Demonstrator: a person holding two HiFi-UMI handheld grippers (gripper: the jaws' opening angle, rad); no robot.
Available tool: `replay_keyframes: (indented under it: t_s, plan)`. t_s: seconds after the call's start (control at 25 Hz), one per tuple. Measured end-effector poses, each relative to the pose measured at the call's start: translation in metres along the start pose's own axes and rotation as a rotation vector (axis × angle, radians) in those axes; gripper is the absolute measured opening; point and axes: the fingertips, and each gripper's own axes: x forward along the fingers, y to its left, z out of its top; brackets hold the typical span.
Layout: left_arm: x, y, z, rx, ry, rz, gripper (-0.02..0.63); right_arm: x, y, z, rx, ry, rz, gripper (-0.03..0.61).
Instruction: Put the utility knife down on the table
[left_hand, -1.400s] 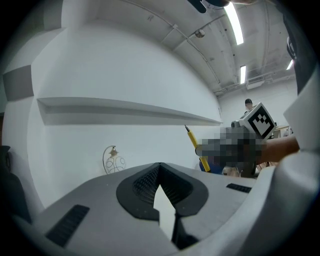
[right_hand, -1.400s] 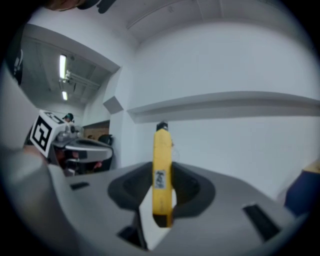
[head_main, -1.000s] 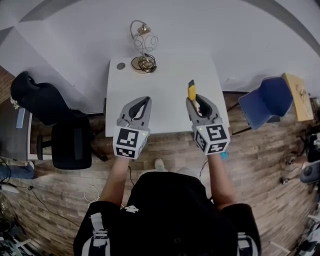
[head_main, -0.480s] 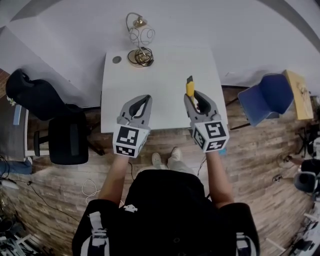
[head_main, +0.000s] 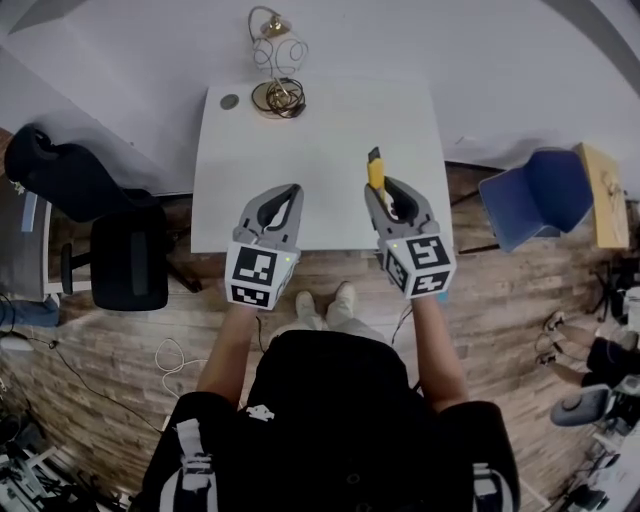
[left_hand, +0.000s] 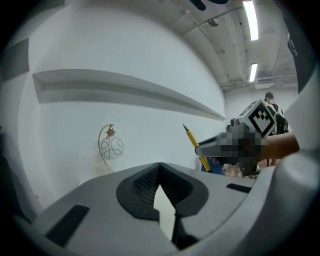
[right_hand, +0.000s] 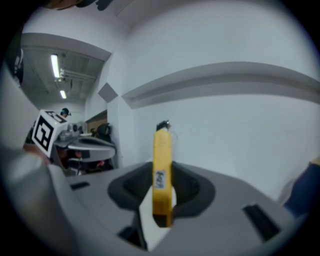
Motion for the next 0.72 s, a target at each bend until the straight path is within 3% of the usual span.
replay_keyframes:
  t_s: [0.28, 0.72]
  plan:
    - [0.015, 0.000, -0.028, -0.050, 0.053, 0.024, 0.015, 0.021, -0.003, -0.029, -0.041, 0.097, 0.068, 0.137]
    - [0.015, 0.001, -0.079, -0.120, 0.153, 0.071, 0.015, 0.052, 0.001, -0.094, -0.022, 0.257, 0.181, 0.137]
